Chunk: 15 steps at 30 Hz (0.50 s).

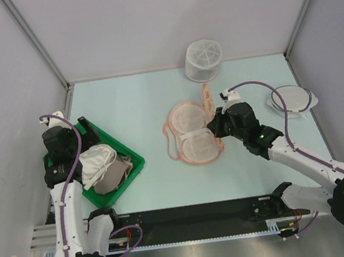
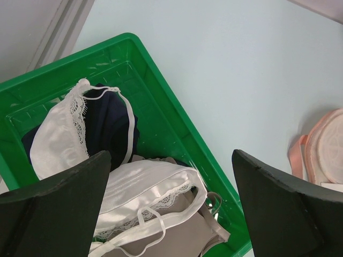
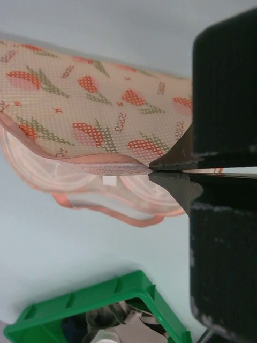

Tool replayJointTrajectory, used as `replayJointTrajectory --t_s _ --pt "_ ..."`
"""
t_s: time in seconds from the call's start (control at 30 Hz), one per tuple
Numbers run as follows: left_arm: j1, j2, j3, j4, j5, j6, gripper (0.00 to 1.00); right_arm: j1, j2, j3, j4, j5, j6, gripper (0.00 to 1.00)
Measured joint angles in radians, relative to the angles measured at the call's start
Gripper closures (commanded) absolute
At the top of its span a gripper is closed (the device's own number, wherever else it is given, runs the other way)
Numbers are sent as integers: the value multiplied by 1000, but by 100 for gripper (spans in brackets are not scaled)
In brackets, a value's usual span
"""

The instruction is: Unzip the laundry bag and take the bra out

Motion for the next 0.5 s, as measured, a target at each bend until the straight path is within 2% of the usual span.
replayJointTrajectory --t_s 0.23,0.5 --pt "0 0 -6 4 0 0 0 113 148 -5 156 -23 35 100" --pt "0 0 -6 4 0 0 0 193 327 -4 259 -77 52 100"
